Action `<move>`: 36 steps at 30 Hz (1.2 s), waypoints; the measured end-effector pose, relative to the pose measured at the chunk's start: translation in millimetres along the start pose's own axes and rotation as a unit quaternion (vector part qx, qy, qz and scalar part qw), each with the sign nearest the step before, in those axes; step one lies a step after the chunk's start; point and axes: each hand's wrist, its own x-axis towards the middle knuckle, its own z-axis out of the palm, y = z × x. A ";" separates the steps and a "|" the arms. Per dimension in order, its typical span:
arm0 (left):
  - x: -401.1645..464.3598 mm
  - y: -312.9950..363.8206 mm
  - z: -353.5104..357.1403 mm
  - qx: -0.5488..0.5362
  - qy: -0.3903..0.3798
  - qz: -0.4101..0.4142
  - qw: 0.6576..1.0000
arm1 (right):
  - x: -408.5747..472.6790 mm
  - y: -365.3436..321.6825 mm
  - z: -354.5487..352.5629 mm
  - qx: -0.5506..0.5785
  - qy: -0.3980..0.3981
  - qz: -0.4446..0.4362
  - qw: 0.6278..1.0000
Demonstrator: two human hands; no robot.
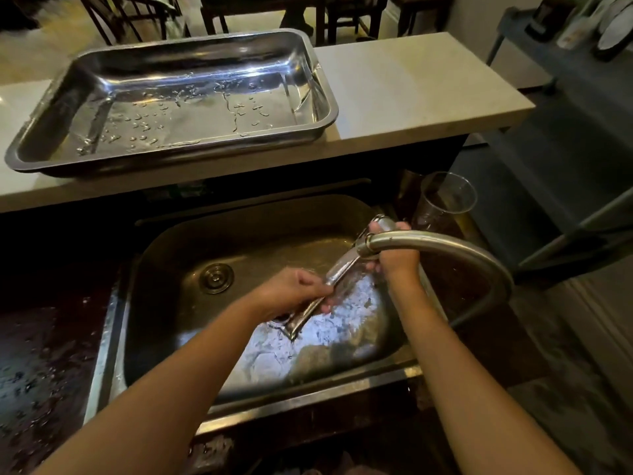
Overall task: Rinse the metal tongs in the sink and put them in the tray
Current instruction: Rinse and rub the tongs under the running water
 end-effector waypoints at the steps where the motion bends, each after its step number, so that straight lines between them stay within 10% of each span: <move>1: -2.6 -8.6 -2.9 -0.020 -0.015 -0.017 1.000 | 4.0 -1.2 -4.7 0.013 0.011 0.009 1.000; 13: 10.3 11.5 3.6 0.040 0.056 0.060 0.996 | -21.7 15.4 18.8 -0.053 -0.024 -0.013 0.998; 19: -12.4 -20.7 -13.3 -0.001 -0.039 -0.022 0.999 | 7.1 -0.4 -5.4 0.065 0.020 0.018 0.998; 23: -16.1 -45.4 -9.0 0.070 0.073 -0.010 0.995 | 4.2 3.5 2.9 0.020 -0.052 0.075 0.996; 27: -18.7 -65.8 -1.5 0.364 0.248 0.079 0.894 | 2.7 14.2 15.7 -0.105 -0.019 0.154 0.982; 32: -26.5 -79.7 17.5 0.585 0.304 0.252 0.708 | -3.6 26.2 22.3 0.113 0.029 0.260 0.959; 34: -28.8 -76.9 22.1 0.576 0.335 0.244 0.705 | -4.4 32.4 18.6 0.169 0.060 0.246 0.953; 36: -29.8 -73.8 25.8 0.509 0.333 0.192 0.770 | -5.8 33.8 16.2 0.188 0.050 0.226 0.954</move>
